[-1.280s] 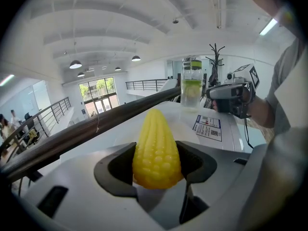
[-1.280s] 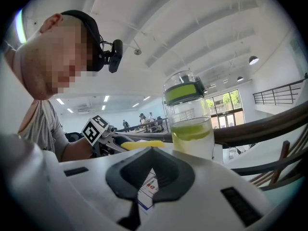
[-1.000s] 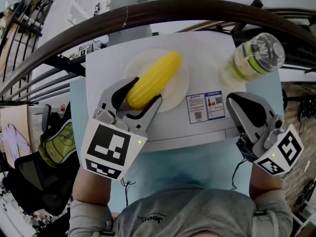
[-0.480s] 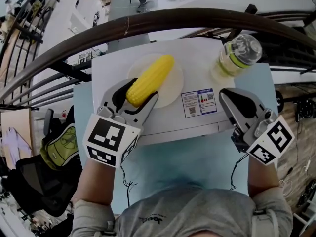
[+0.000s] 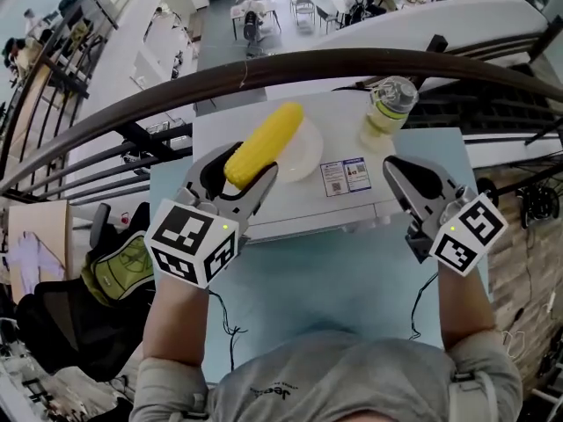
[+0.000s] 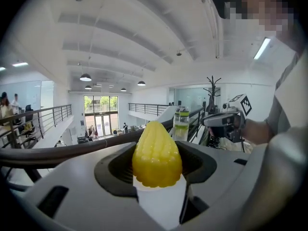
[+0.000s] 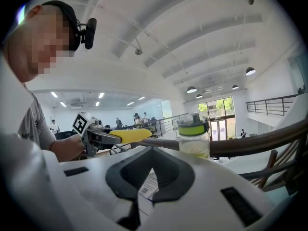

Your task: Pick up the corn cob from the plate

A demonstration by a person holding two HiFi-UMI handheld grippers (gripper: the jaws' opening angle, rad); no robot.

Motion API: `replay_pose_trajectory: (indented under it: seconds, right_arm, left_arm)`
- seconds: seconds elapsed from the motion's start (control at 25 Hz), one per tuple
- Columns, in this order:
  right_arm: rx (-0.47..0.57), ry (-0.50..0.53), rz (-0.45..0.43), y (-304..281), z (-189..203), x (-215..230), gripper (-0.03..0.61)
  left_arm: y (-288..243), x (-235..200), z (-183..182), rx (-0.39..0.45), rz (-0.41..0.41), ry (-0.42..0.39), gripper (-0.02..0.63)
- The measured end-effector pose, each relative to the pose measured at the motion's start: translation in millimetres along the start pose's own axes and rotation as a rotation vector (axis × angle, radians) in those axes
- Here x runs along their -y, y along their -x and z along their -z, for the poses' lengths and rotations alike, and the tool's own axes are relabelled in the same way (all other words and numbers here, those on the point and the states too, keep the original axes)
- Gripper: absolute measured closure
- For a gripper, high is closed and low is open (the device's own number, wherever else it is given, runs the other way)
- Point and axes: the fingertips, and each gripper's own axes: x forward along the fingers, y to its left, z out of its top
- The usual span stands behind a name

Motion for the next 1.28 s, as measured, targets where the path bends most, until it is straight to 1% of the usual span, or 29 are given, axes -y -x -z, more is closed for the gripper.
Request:
replay_pose_trajectory:
  seconds: [0.16,0.36,0.52,0.72,0.84,1.04,1.16,1.28]
  right_arm:
    - [0.026,0.018,0.001,10,-28,-21,0.565]
    - [0.062,0.078,0.001,21,-66,-61,0.565]
    - [0.092,0.132,-0.006,31,-99,-106,0.565]
    - [0.115,0.156,0.002,48,-126,-171,0.564]
    - [0.129,0.158,0.008,57,-132,-205,0.565]
    - [0.127,0.161,0.041,78,-123,-255,0.564]
    - [0.128,0.153,0.058,96,-117,-271,0.563]
    - [0.126,0.133,0.067,118,-109,-273,0.564]
  left_arm:
    - [36,6,-30,0.081,0.002,0.023,0.354]
    - [87,18,-57,0.175,0.021,0.047,0.354]
    - [139,25,-82,0.256,0.036,0.046,0.354]
    - [215,35,-97,0.298,0.057,0.048,0.354]
    - [256,39,-94,0.308,0.063,0.044,0.354]
    - [315,49,-84,0.312,0.075,0.019,0.354]
    - [338,58,-78,0.31,0.079,0.01,0.354]
    - [350,72,-73,0.313,0.066,0.02,0.354]
